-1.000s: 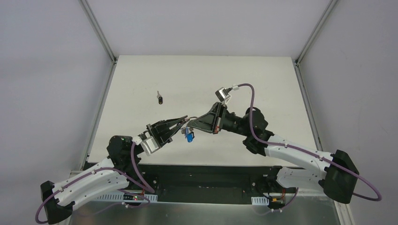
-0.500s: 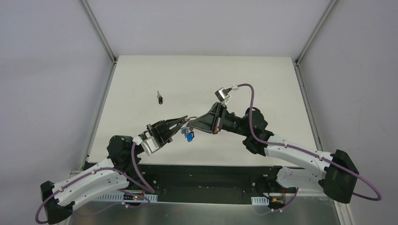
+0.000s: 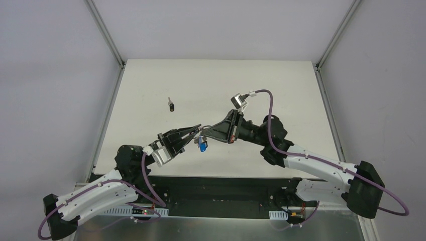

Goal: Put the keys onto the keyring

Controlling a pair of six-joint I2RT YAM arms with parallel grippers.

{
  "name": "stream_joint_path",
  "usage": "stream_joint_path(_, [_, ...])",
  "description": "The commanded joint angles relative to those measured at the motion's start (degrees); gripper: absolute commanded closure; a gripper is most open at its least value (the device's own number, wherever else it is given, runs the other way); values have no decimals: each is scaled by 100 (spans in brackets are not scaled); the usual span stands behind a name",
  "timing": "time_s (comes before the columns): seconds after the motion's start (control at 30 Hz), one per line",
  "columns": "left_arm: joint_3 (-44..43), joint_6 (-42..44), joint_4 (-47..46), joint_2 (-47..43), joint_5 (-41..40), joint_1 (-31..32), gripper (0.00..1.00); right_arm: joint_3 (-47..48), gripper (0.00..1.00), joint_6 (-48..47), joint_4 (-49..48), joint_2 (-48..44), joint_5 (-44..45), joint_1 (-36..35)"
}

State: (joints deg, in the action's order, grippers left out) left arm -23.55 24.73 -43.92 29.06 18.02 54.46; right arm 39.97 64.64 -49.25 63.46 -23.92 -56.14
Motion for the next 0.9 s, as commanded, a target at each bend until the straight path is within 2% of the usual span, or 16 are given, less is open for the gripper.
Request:
stream_joint_path(0.0, [-133, 102, -301, -83, 48, 70, 100, 208, 100, -51, -234, -207, 122, -28])
stream_joint_path(0.87, [-106, 122, -448, 49, 38, 66, 100, 295, 100, 142, 2, 21, 526, -29])
